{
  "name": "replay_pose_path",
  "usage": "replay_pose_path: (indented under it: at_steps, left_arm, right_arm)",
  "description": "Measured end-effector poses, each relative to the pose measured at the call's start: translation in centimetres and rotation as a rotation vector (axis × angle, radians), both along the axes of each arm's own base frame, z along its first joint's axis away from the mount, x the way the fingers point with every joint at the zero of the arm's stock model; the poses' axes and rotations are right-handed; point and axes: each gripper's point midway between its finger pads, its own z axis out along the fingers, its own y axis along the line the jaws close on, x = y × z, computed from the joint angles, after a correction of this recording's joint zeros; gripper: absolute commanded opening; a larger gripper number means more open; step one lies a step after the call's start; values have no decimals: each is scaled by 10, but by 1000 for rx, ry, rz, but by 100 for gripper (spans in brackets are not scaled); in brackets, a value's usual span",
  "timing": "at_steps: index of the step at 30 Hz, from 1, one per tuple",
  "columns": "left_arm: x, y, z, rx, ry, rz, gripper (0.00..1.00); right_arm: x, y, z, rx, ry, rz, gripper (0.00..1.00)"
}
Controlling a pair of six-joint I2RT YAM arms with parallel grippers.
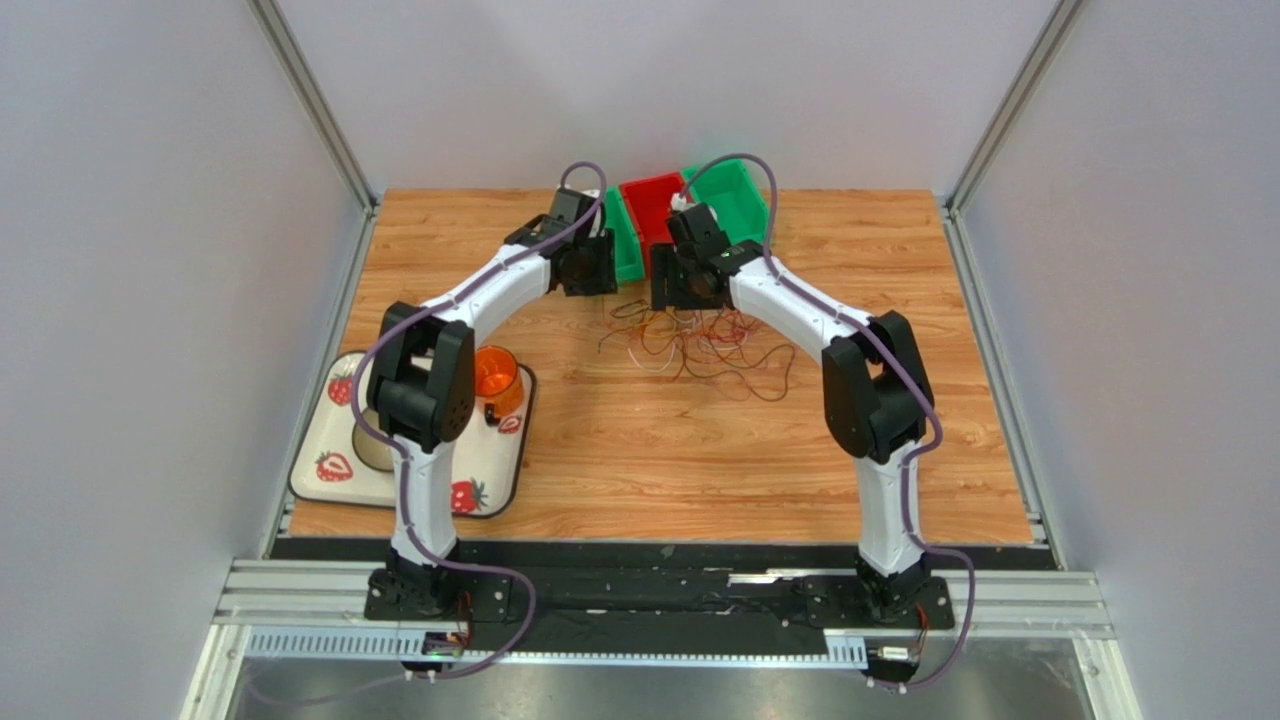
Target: Untangle the cables
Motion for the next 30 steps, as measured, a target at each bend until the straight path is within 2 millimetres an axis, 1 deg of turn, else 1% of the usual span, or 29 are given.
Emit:
replay_pose_path:
  at_steps: [2,7,8,10,11,12,13,14,16,17,25,26,27,28,29,30]
  left_arm:
    - [0,0,-2,0,4,-1,45]
    - [0,-2,-9,-1,18,-5,37]
    - [-1,-2,-11,-1,22,-7,33]
    - [-1,-3,-14,-5,29,-8,27]
    - [-1,-4,-16,-6,32,-9,17]
    - [-2,-5,-17,-10,37,-12,12]
    - [-2,-5,-19,-13,43,-12,9]
    - [-3,-6,-20,-16,46,-15,3]
    - [-3,-8,-21,-23,52,-20,0]
    - [-4,-8,-20,-26,53,-21,0]
    - [-5,-8,-21,-24,58,-22,0]
    - [-8,-6,-21,-16,66,-19,0]
    - [-10,-3,-21,-6,77,-15,0]
    - [-13,-1,-20,5,85,-13,0]
    - [-14,1,-18,12,92,-11,0]
    - [-15,2,-15,15,94,-10,0]
  right_arm:
    - [2,-1,-3,-20,-1,-1,64]
    - [6,4,-9,-36,-3,10,63]
    - [6,5,-11,-38,-1,12,60]
    - [6,6,-16,-44,7,18,53]
    - [6,7,-19,-46,12,20,37]
    - [6,7,-22,-48,17,24,27]
    - [6,8,-25,-54,21,31,23]
    - [6,8,-27,-56,26,32,19]
    - [5,8,-30,-58,32,38,11]
    - [5,8,-30,-59,34,40,0]
    - [1,11,-30,-48,46,57,0]
    - [0,10,-30,-49,50,57,22]
    - [-1,9,-28,-50,53,58,42]
    - [-2,9,-26,-47,53,56,66]
    - [-3,9,-22,-48,51,59,73]
    - [-4,8,-16,-43,45,62,77]
